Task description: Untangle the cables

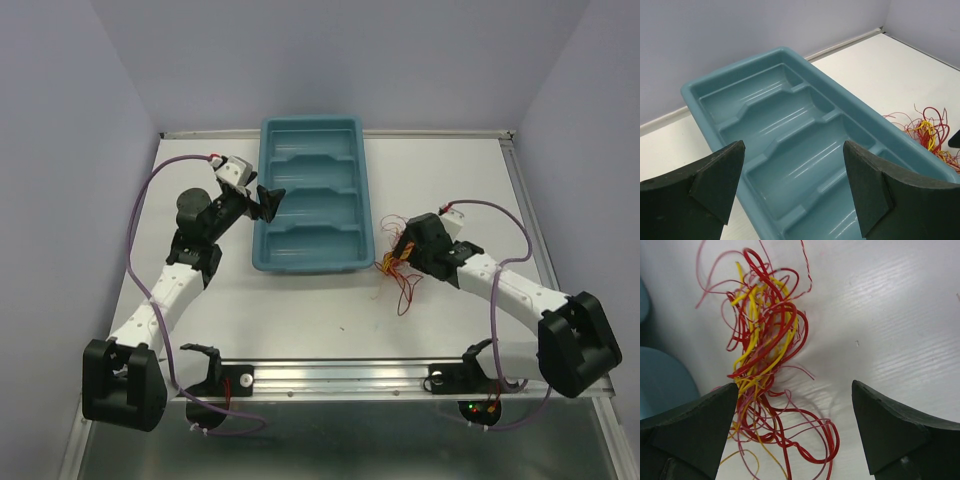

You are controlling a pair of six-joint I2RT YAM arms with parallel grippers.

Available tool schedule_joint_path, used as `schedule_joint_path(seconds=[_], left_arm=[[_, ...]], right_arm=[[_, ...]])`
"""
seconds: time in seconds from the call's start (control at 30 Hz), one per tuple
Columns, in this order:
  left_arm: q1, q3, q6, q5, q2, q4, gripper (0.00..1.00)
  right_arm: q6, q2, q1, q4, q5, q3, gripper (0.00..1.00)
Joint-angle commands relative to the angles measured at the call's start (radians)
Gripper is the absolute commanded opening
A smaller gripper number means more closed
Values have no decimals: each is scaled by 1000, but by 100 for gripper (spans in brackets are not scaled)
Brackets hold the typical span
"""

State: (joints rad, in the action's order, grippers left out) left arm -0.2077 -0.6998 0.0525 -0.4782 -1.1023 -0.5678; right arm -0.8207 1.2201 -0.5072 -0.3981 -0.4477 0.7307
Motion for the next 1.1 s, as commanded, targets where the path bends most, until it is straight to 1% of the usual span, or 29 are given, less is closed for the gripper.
schedule_joint_path(seconds=[0.0,0.07,0.1,0.13,0.17,0.2,0.23,0.27,0.37,0.4,0.47,0.5,0.57,0.6,0.63,0.7,0.73,0.77,0.8,0.87,0.9,0.93,1.03,1.07], left_arm=[[-9,-32,9,-26,33,-30,91],[-10,-35,12,-25,30,-30,91],[-10,-36,13,-28,30,-29,91],[-12,-38,15,-25,29,-24,91],[-12,-40,15,-26,27,-24,91],[-13,-41,15,-33,27,-21,91],[-13,-41,17,-39,25,-21,91],[-15,-43,18,-48,22,-21,91],[-24,-59,17,-91,4,-17,91],[-41,-69,18,-103,-4,-15,91],[-73,-102,18,-106,-40,-15,91],[-120,-118,20,-93,-56,-14,91],[-176,-167,27,-71,-114,-4,91],[-215,-185,38,-59,-138,0,91],[-282,-223,71,-33,-165,8,91],[-352,-271,118,-23,-263,26,91],[-404,-326,151,-4,-298,46,91],[-421,-354,153,7,-365,51,91],[-429,-381,150,6,-399,52,91],[-444,-458,133,-43,-485,59,91],[-455,-480,130,-89,-507,57,92],[-460,-512,129,-106,-528,55,94],[-487,-537,115,-120,-596,43,95],[-496,-541,106,-105,-620,36,98]], right_arm=[[-90,88,-2,28,41,-2,100],[-107,136,-2,45,50,24,96],[-121,156,-4,62,25,29,92],[-135,191,-2,79,14,39,70],[-139,203,-4,88,-18,51,58],[-136,209,-4,88,-34,71,32],[-130,203,-4,88,-49,85,17],[-123,187,-4,87,-77,119,8],[-101,105,-4,88,-127,170,6],[-78,90,-2,90,-169,209,6],[-49,65,-4,91,-203,255,6],[-32,62,-2,93,-222,291,6],[18,59,-4,107,-233,306,6],[35,56,-2,111,-243,306,6],[46,49,-2,111,-244,293,5],[46,16,-4,126,-223,263,6],[64,0,-2,140,-209,222,1],[69,-16,-2,165,-203,205,1],[66,-28,-2,169,-230,190,1],[63,-71,-2,180,-265,161,1],[60,-85,-1,183,-293,144,1],[52,-100,-1,186,-305,139,4],[34,-111,-2,186,-345,134,4],[31,-113,-1,186,-345,134,4]])
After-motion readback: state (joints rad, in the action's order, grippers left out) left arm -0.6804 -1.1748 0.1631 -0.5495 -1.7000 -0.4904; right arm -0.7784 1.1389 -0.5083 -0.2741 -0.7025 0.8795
